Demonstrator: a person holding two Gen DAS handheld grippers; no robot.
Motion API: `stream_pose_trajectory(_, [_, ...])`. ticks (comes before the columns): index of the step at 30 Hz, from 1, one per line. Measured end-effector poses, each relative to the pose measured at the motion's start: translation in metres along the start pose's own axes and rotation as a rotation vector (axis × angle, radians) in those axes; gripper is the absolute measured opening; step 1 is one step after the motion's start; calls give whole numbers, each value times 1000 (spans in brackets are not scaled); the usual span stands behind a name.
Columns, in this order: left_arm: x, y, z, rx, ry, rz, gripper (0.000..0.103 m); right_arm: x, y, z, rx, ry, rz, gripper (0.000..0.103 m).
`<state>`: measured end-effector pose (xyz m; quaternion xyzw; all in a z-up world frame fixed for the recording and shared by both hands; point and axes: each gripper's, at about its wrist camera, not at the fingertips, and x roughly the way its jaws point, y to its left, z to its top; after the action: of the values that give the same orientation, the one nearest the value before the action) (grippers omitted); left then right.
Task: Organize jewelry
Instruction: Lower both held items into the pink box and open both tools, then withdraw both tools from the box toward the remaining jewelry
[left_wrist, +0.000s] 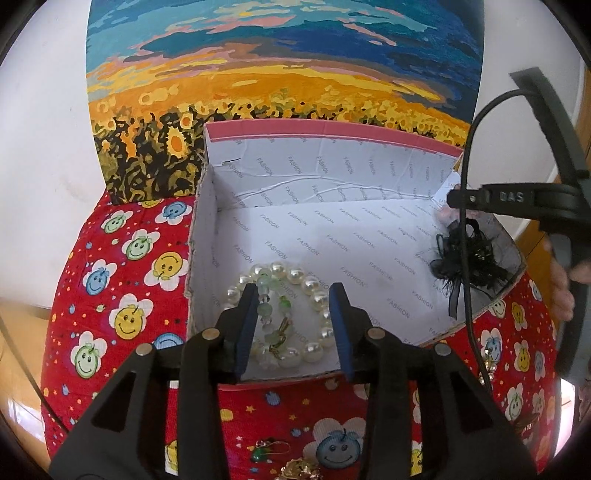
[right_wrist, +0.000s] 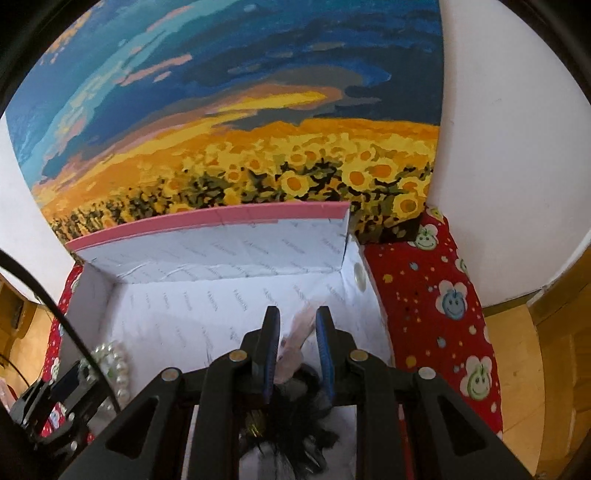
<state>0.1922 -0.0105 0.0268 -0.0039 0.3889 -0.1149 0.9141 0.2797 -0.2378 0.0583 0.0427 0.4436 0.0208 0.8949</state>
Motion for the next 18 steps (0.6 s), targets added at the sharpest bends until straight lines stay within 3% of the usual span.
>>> stream_pose_trajectory(3, [0, 0, 0, 0, 0, 0, 31, 5, -2, 4, 20, 0, 16, 24])
stream_pose_trajectory(7, [0, 0, 0, 1, 1, 0, 32, -3, -1, 1, 21, -15, 39, 41])
stream_pose_trajectory(18, [-17, -5, 1, -5, -1, -12, 36, -64, 6, -17, 10, -64, 118, 54])
